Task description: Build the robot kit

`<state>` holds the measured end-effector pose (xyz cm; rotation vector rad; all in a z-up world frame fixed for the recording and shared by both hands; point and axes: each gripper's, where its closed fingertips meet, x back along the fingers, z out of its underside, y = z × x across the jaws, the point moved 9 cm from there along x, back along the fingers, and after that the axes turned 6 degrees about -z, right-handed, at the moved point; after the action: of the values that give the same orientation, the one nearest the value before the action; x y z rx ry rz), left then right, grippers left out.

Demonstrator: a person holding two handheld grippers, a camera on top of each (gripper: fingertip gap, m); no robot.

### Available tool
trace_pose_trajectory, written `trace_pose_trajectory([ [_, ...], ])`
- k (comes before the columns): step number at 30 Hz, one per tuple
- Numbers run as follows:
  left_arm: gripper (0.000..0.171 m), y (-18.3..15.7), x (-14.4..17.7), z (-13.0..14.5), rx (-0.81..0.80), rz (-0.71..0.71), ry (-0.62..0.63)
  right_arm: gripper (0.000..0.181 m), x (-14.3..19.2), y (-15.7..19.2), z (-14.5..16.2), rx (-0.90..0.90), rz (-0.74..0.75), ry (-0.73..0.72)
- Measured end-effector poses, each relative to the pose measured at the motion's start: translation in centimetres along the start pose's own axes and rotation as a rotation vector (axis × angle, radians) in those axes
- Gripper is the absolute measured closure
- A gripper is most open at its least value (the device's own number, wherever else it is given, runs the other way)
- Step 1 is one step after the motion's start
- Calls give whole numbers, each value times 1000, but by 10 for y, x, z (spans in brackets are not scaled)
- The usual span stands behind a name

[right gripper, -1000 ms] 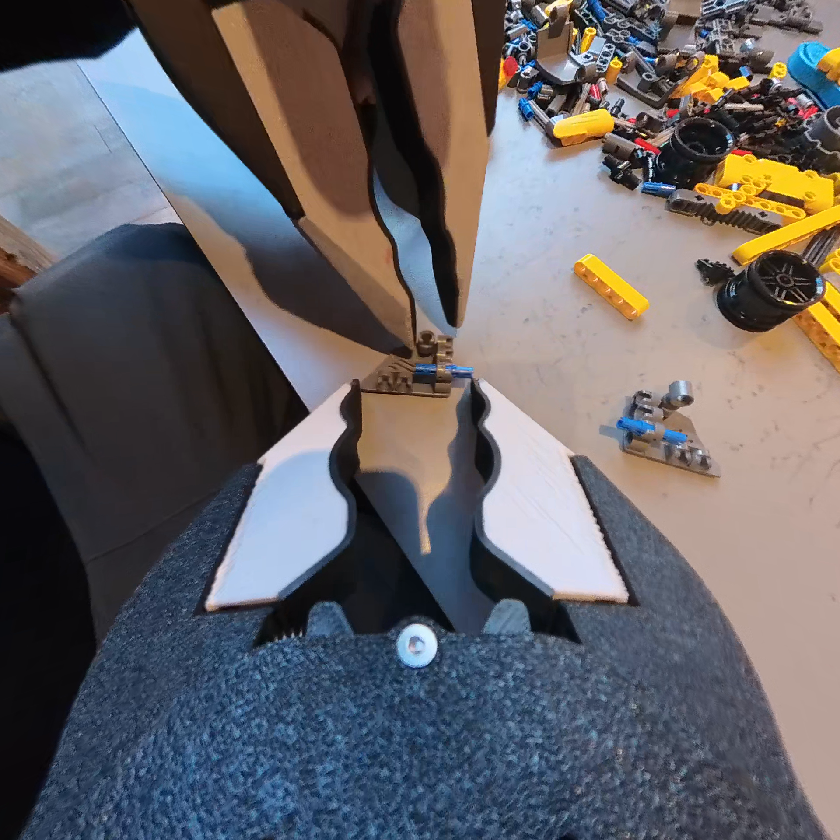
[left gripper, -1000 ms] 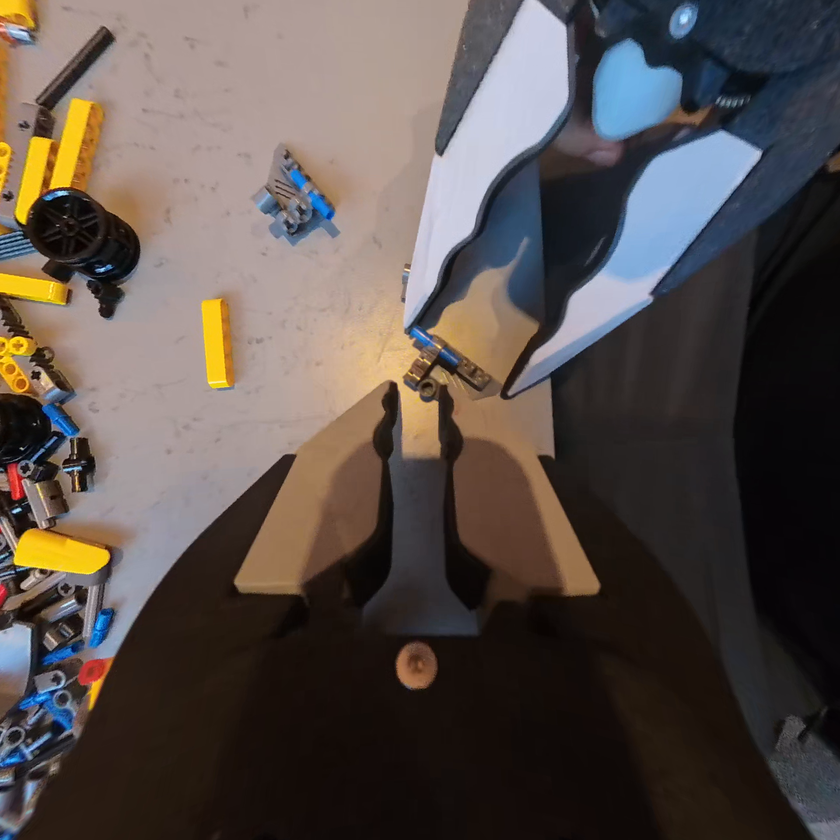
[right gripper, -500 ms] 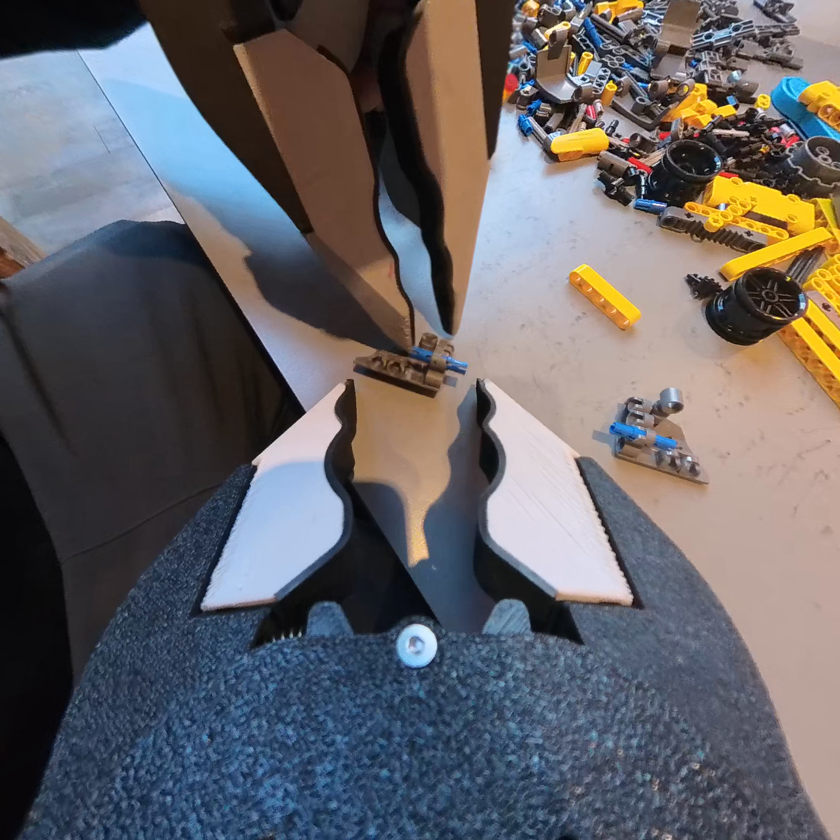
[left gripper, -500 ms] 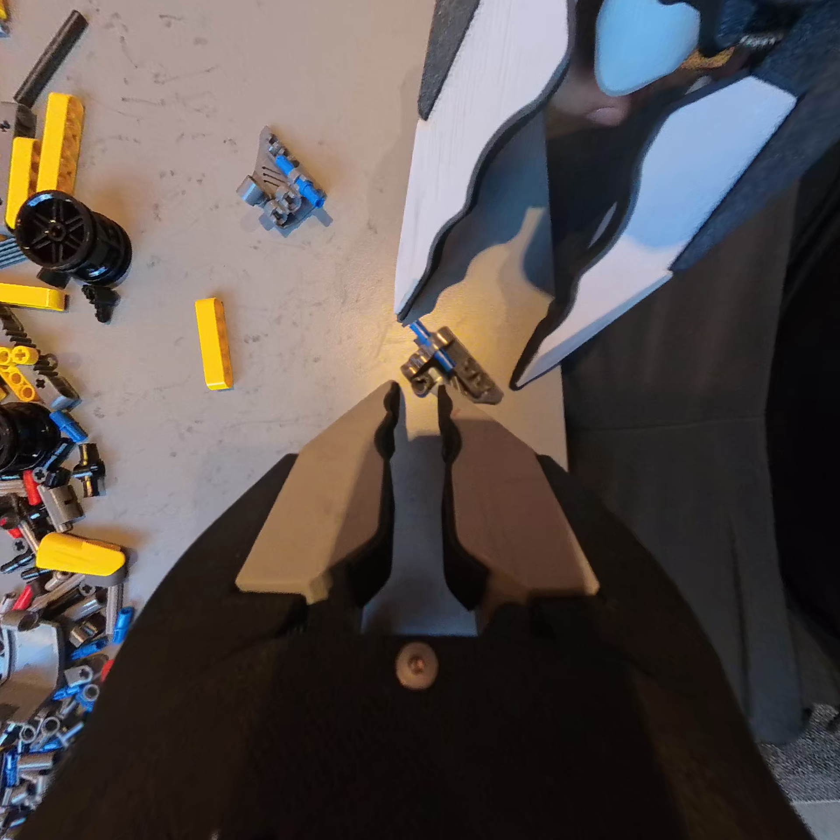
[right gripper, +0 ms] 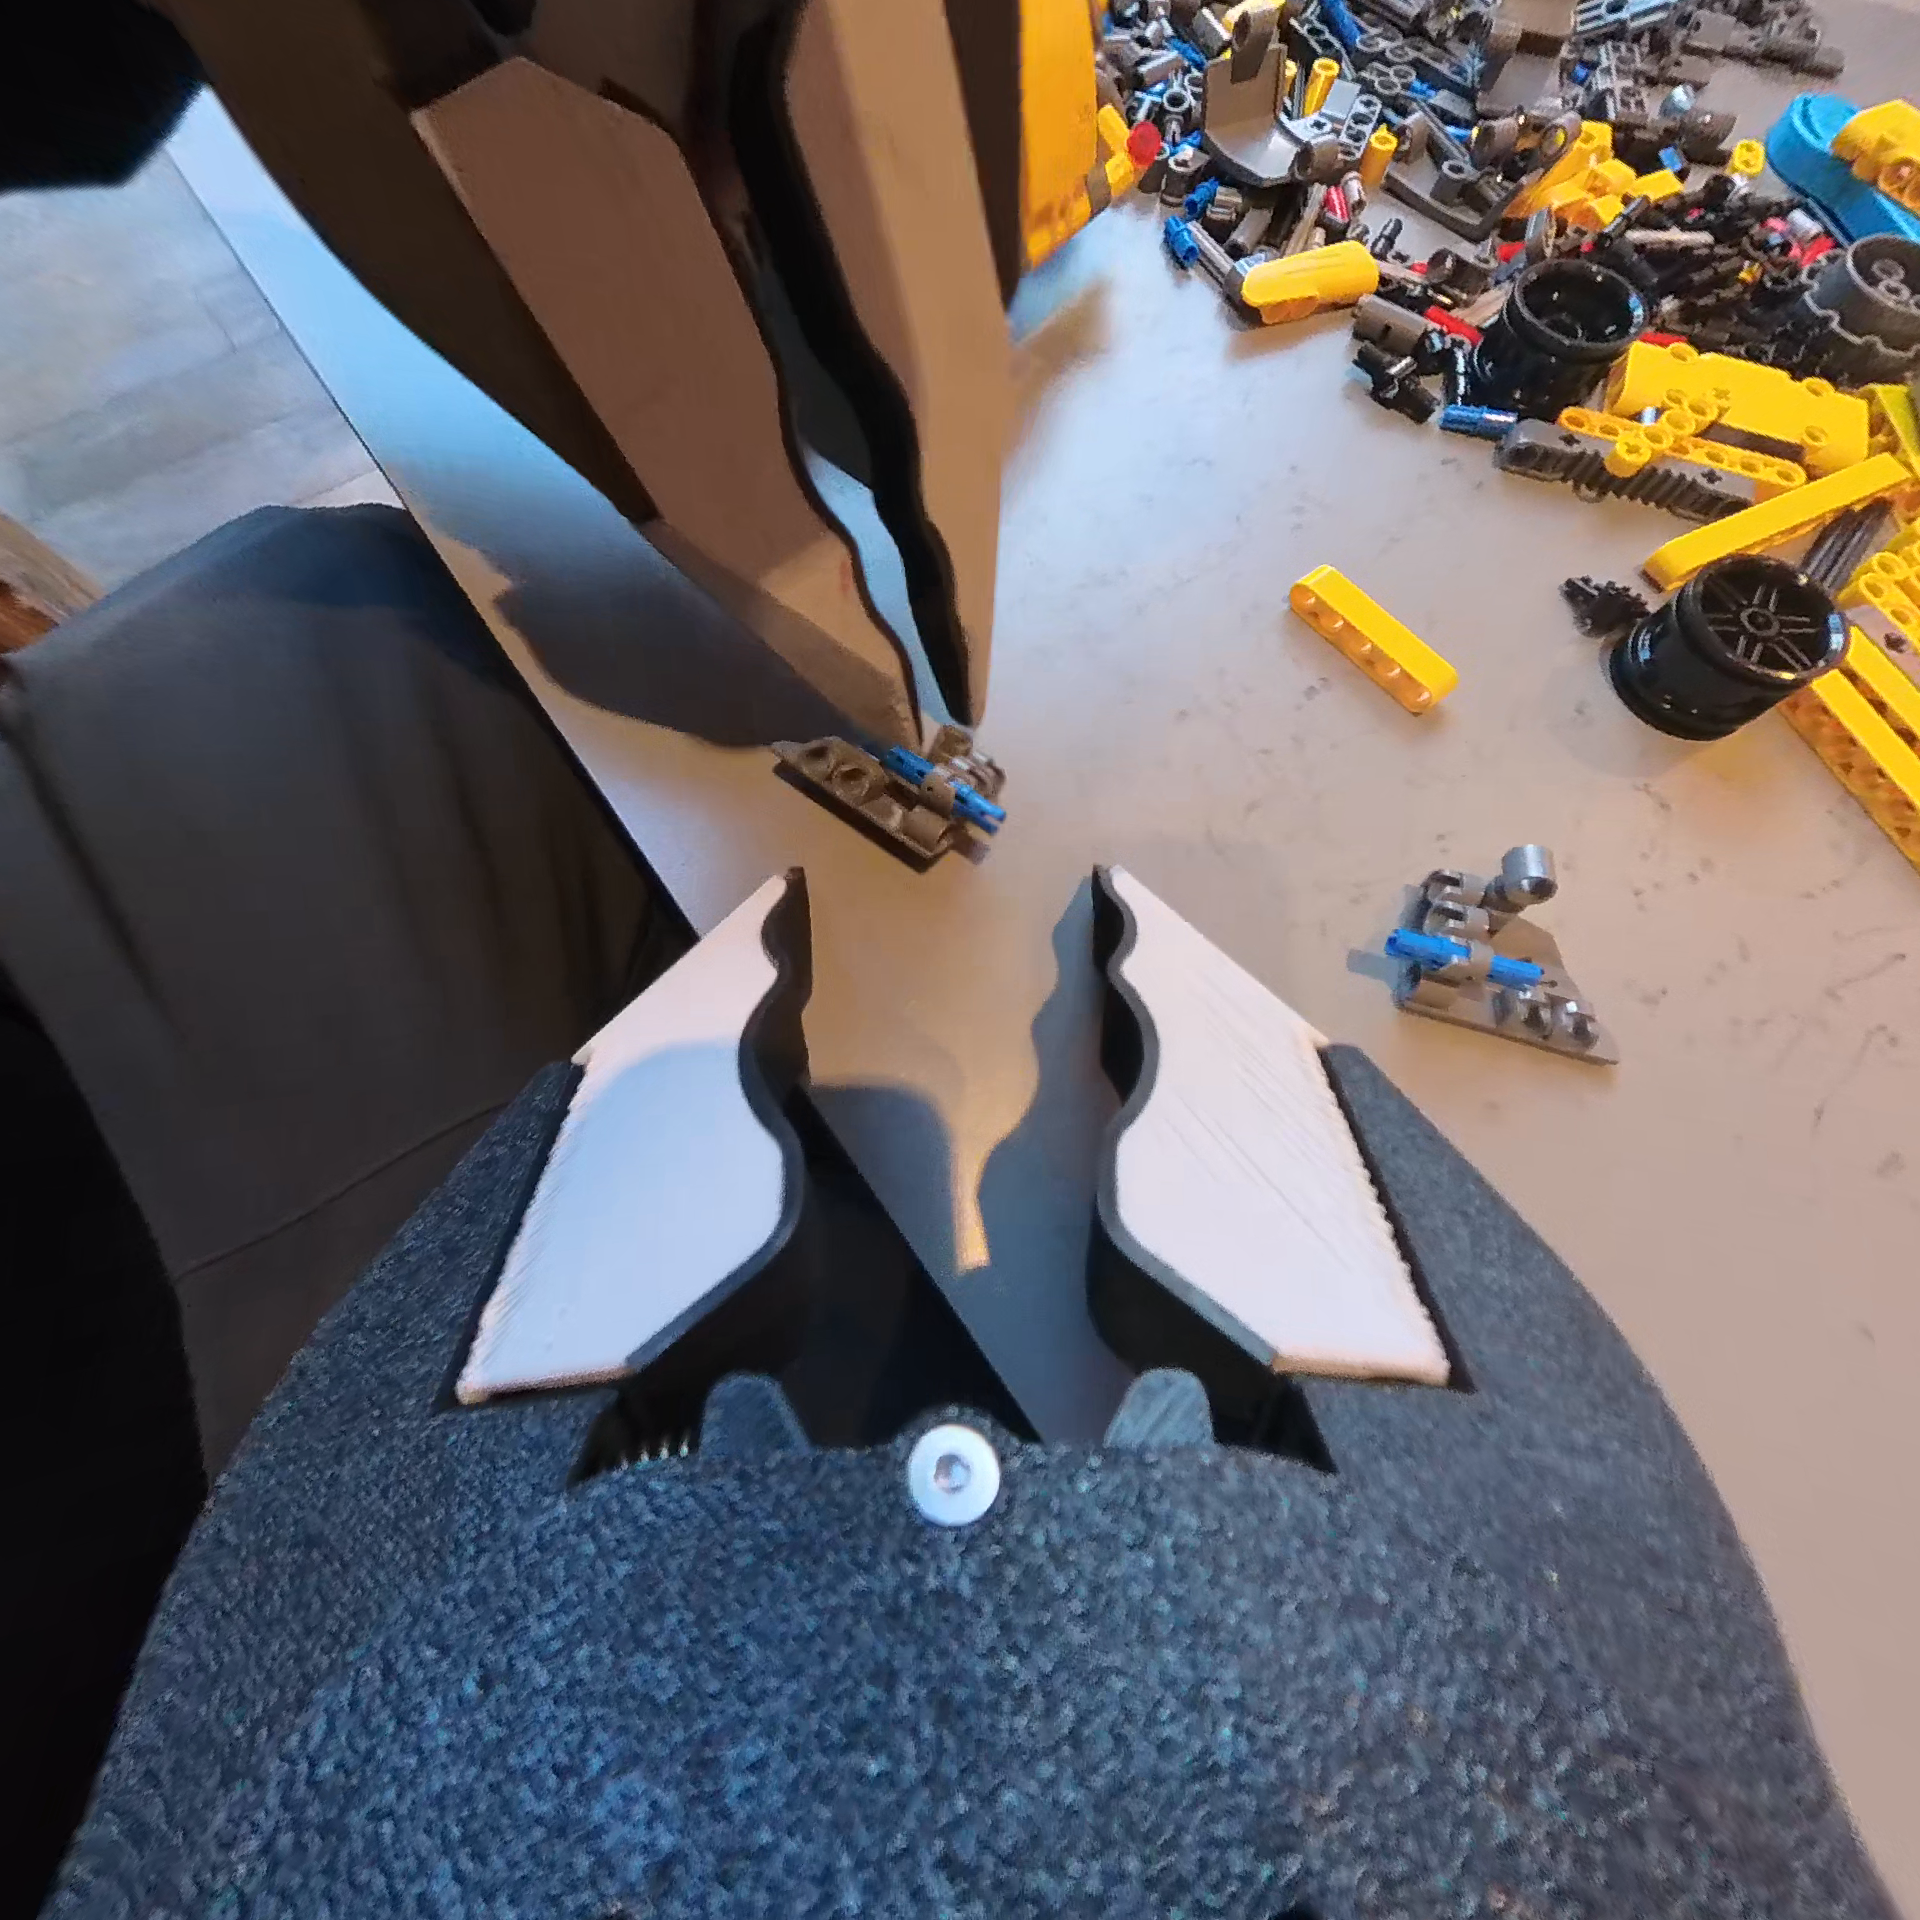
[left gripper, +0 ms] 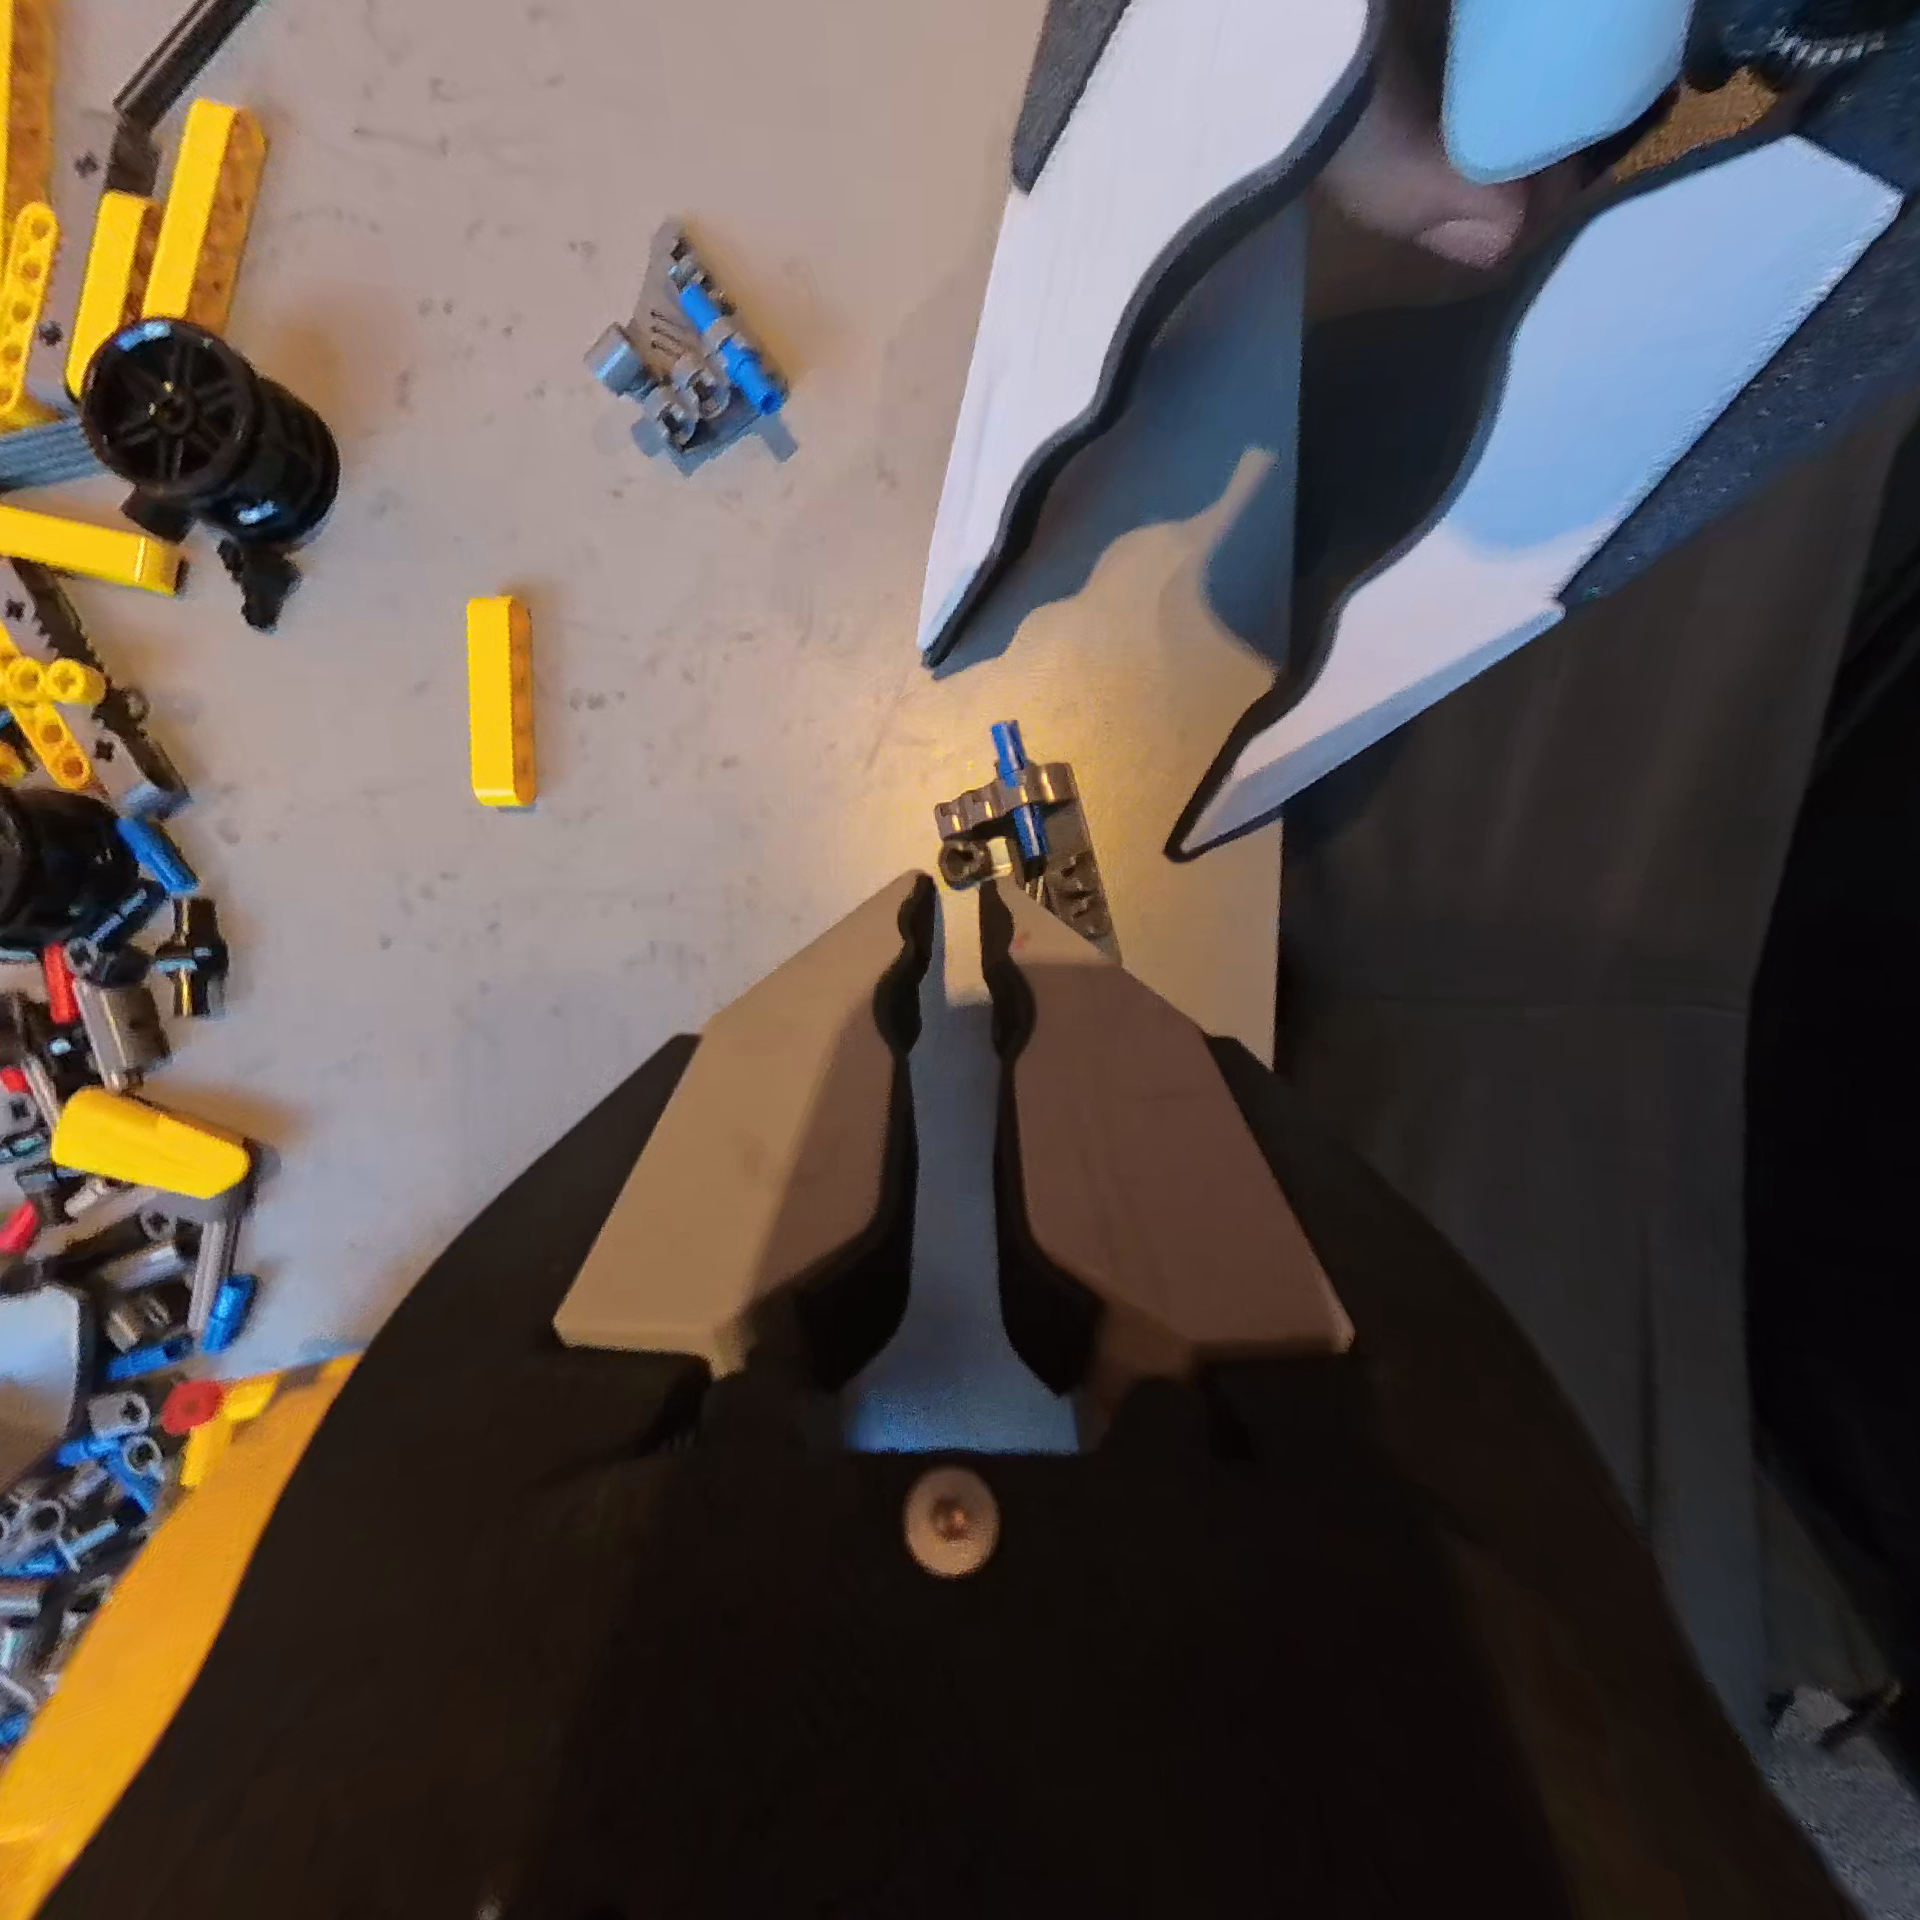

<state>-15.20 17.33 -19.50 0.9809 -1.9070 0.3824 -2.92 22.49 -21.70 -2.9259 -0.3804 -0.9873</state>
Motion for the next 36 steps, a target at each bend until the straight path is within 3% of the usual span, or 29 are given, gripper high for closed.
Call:
trace_pose_trajectory([
  [12,162,-13,20,11,84,-18,-45,127,5,6,-4,17,-19,-4],
  [17,154,-4,22,2,-28,-13,-112,116,3,12,-7,19,-61,-39],
  [21,152,8,10,-5,-68,85,-62,116,-7,17,-4,14,-49,-16],
  [27,156,4,3,-6,-250,177,-13,118,-8,19,-5,32,-12,-32],
  [30,158,2,0,-5,-267,194,1,125,-9,19,-4,49,-4,-35],
  [36,159,2,0,-3,-246,194,-13,119,-8,16,-4,89,0,-45],
])
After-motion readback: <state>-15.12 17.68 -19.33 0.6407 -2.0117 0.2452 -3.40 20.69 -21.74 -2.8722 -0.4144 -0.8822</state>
